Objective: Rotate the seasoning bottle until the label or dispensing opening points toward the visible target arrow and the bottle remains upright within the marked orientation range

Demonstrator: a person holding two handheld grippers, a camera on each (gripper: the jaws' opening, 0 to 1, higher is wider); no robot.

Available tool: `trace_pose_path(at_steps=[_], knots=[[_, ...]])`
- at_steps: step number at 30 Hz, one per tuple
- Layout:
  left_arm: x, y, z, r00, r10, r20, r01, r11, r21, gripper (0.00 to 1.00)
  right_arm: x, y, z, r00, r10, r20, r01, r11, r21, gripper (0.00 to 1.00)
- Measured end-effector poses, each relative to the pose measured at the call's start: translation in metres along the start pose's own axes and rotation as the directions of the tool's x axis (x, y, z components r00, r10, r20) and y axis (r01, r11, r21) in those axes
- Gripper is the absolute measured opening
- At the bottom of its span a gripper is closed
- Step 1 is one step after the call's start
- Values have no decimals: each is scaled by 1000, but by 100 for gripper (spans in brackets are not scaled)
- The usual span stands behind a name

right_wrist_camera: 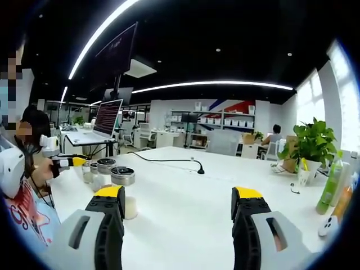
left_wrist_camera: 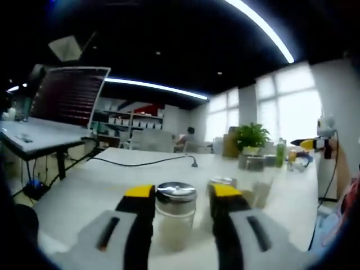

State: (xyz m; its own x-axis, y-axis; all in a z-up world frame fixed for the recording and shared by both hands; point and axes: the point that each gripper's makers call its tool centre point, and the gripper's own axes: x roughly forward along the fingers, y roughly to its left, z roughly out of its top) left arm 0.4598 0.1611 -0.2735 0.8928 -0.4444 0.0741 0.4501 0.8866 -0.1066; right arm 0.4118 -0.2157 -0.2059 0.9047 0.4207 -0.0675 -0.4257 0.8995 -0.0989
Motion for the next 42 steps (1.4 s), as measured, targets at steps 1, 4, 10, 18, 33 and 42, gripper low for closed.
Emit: trace_pose_path(at_steps=[1,4,10,18,33,42], knots=[[0,0,0,1000,2,-1,-2,1000,0,40,0,0,0,1000,1,1,-1,1000,0,79],[1,4,-1,1000,22,-1,-22,1000,10,34,0,1,0,1000,2,2,-2,1000,1,79],[0,6,-1,1000,26,0,-26,1000,11,31,-2,1,2,1000,0,14,0,1000,-1,79],[1,7,-1,999,-33,1,33,999,5,31,-2,2,3,1000,0,22,0,1000,7,79],[6,5,-1,984,-175,-14,175,984,-4,31,-1,2,0,1000,6,7,-7,1000,16,79],[11,2,-1,967,-254,-38,253,967,-11,31,-2,3,1,1000,12,6,-12,1000,4,80]])
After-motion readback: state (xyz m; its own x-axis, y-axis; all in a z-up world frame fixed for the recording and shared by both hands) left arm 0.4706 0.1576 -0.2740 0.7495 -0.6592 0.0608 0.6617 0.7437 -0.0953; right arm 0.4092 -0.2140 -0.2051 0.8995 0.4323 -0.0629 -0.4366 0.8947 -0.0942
